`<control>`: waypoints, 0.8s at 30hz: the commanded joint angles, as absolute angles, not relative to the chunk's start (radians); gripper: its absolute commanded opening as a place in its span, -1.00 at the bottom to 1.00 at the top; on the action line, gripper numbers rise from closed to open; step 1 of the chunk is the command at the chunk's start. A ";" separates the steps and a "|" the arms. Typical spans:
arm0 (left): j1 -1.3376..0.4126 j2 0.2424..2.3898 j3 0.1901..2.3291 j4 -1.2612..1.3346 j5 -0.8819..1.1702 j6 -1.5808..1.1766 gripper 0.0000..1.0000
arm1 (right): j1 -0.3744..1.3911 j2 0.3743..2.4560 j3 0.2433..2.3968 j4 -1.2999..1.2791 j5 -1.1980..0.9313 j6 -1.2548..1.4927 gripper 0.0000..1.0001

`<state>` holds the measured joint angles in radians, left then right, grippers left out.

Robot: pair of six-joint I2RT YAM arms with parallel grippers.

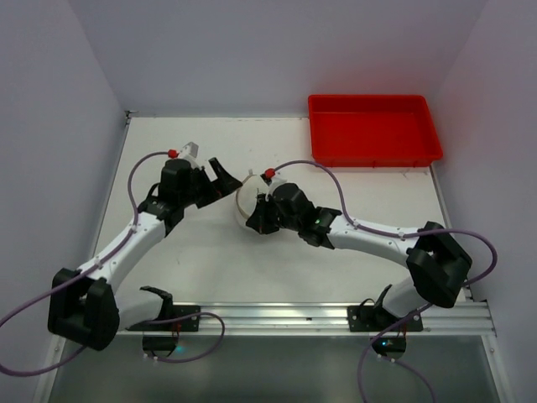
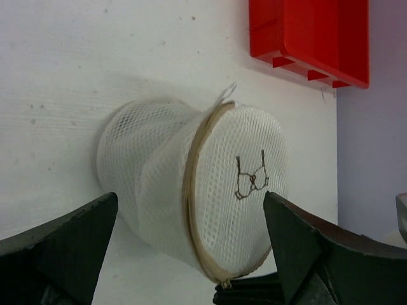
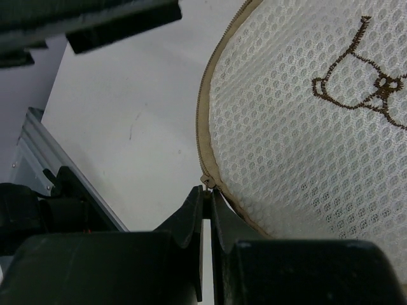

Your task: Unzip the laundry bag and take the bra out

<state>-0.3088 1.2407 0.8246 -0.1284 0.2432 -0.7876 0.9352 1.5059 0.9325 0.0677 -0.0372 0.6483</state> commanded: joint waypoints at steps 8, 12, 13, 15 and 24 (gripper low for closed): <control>-0.469 1.135 0.663 -0.065 0.146 -0.925 0.40 | 0.936 1.540 0.989 0.129 -0.006 0.667 -1.00; -0.480 1.189 0.667 -0.023 0.156 -0.945 -0.26 | 0.936 1.514 0.973 0.088 -0.002 0.634 -1.00; -0.480 1.192 0.670 -0.023 0.152 -0.943 -0.63 | 0.936 1.503 0.957 0.069 -0.002 0.621 -1.00; -0.480 1.187 0.687 -0.050 0.124 -0.931 -0.97 | 0.934 1.456 0.928 0.020 0.044 0.582 -1.00; -0.384 1.195 0.712 -0.133 0.167 -0.786 -1.00 | 0.749 1.108 0.632 -0.090 0.150 0.470 -1.00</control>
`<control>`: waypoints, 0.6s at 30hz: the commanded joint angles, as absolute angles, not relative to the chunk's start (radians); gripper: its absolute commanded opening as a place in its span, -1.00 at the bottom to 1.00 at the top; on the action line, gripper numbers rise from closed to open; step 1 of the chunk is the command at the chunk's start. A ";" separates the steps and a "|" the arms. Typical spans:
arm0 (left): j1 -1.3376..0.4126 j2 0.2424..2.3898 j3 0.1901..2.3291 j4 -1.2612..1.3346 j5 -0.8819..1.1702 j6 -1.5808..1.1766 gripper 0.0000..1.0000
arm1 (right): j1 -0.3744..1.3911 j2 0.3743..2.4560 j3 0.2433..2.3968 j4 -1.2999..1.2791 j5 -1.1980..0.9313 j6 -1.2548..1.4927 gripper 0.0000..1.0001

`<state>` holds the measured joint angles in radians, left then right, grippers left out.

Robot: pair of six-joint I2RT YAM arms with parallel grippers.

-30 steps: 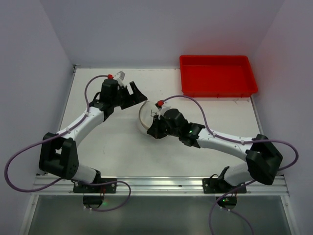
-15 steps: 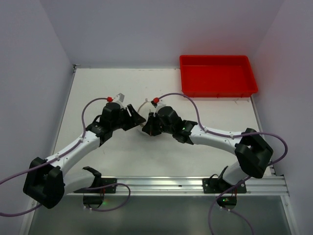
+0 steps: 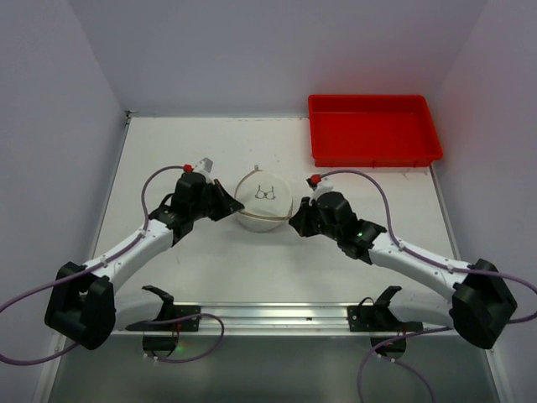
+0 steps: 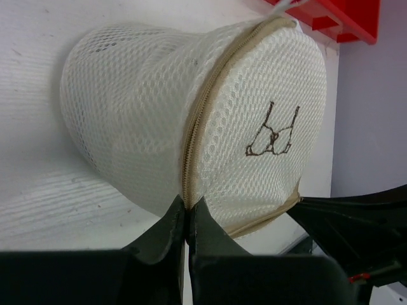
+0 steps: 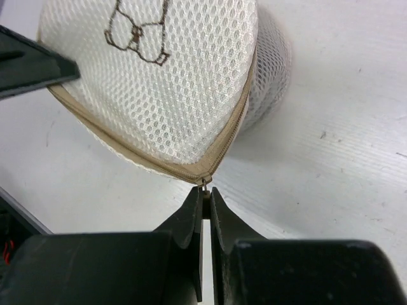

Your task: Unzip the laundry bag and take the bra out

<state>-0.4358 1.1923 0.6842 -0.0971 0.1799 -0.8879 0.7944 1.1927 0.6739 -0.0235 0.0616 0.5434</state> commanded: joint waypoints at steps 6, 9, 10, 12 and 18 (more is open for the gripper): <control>-0.367 1.371 0.923 -0.175 0.303 -0.606 -1.00 | 0.773 1.150 0.672 -0.039 -0.039 0.478 -1.00; -0.367 1.475 1.044 -0.183 0.330 -0.574 -0.94 | 0.851 1.231 0.716 0.072 -0.090 0.540 -1.00; -0.367 1.494 1.066 -0.173 0.337 -0.578 -0.74 | 0.876 1.305 0.768 0.086 -0.095 0.552 -1.00; -0.364 1.531 1.120 -0.158 0.359 -0.601 -0.50 | 0.940 1.382 0.831 0.125 -0.098 0.580 -1.00; -0.325 1.405 1.037 -0.173 0.298 -0.681 0.93 | 0.982 1.565 0.954 0.270 -0.088 0.673 -1.00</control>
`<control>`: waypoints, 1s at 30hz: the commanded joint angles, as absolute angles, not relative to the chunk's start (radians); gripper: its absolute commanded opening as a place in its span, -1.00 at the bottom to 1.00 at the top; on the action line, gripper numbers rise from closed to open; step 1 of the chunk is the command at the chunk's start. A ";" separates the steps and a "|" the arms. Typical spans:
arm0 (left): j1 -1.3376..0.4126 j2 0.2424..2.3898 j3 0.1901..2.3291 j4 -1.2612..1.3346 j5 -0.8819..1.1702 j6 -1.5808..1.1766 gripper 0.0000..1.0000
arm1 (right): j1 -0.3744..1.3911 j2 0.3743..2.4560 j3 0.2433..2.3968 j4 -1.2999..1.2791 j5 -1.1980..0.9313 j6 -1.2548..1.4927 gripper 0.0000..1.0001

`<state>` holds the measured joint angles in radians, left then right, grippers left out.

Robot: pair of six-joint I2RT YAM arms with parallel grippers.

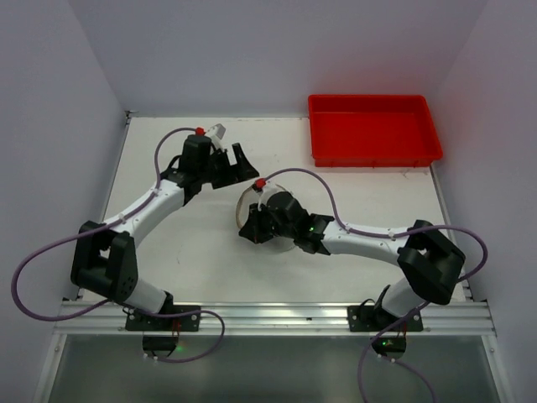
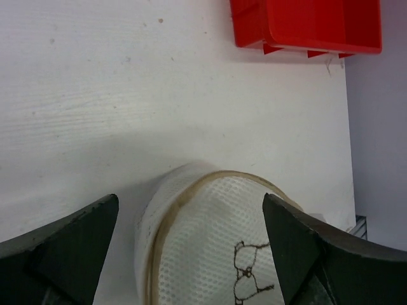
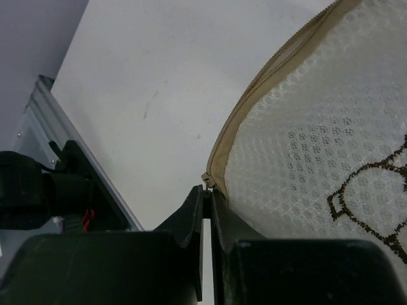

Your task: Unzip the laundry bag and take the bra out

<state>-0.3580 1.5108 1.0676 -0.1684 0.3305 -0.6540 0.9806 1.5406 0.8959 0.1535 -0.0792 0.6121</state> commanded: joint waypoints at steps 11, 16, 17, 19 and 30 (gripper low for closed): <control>-0.334 1.112 0.646 -0.114 0.281 -0.822 0.83 | 0.982 1.560 0.969 0.264 -0.021 0.643 -1.00; -0.429 1.149 0.632 -0.058 0.261 -0.862 0.26 | 0.982 1.542 0.948 0.245 -0.008 0.635 -1.00; -0.436 1.155 0.632 -0.060 0.259 -0.868 0.09 | 0.983 1.534 0.943 0.235 -0.005 0.634 -1.00; -0.434 1.157 0.632 -0.060 0.233 -0.880 -0.48 | 0.980 1.497 0.916 0.227 -0.002 0.624 -1.00; -0.422 1.098 0.646 -0.141 0.195 -0.813 -1.00 | 0.812 1.160 0.651 0.003 0.121 0.479 -1.00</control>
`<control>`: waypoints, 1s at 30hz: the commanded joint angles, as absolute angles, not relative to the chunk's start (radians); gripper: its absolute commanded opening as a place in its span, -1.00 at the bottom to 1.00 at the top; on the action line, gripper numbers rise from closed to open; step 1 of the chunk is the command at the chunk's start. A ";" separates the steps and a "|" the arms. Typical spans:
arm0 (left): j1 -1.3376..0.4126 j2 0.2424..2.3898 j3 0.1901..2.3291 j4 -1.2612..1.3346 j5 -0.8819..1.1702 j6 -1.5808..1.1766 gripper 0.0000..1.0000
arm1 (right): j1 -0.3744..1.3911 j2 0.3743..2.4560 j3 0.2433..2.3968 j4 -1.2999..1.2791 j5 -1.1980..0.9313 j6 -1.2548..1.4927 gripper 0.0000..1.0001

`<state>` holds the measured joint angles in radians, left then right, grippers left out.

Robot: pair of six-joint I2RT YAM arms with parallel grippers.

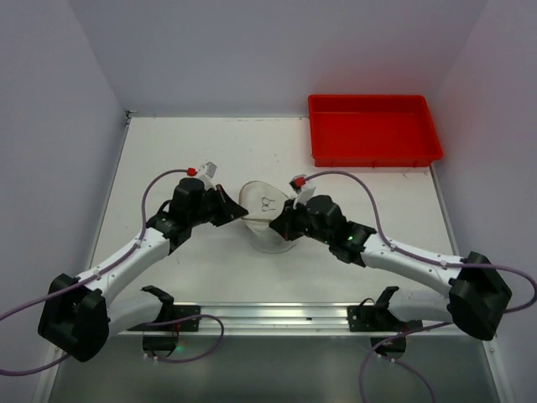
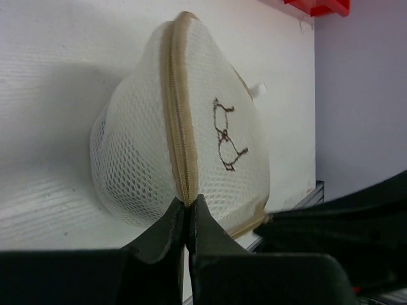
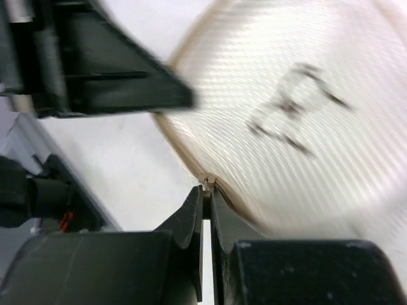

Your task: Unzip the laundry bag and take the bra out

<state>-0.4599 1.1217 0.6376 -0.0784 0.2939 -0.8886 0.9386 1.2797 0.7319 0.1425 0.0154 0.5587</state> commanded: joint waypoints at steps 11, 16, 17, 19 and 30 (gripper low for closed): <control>-0.417 0.959 0.581 -0.187 0.193 -0.733 -1.00 | 0.592 1.187 0.722 -0.158 0.069 0.431 -1.00; -0.420 0.934 0.584 -0.147 0.195 -0.724 -0.78 | 0.664 1.141 0.773 -0.167 0.049 0.460 -0.31; -0.420 0.931 0.586 -0.144 0.195 -0.721 -0.64 | 0.679 1.114 0.782 -0.182 0.079 0.465 -0.14; -0.422 0.919 0.586 -0.140 0.189 -0.719 -0.43 | 0.730 1.091 0.819 -0.198 0.115 0.472 0.11; -0.419 0.861 0.617 -0.195 0.040 -0.730 0.78 | 0.827 1.114 0.960 -0.224 0.213 0.499 0.49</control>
<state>-0.4263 0.8825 0.5900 -0.1593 0.1467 -0.7383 0.8242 1.1057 0.9352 -0.2211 0.1658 0.4900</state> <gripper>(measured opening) 0.891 0.738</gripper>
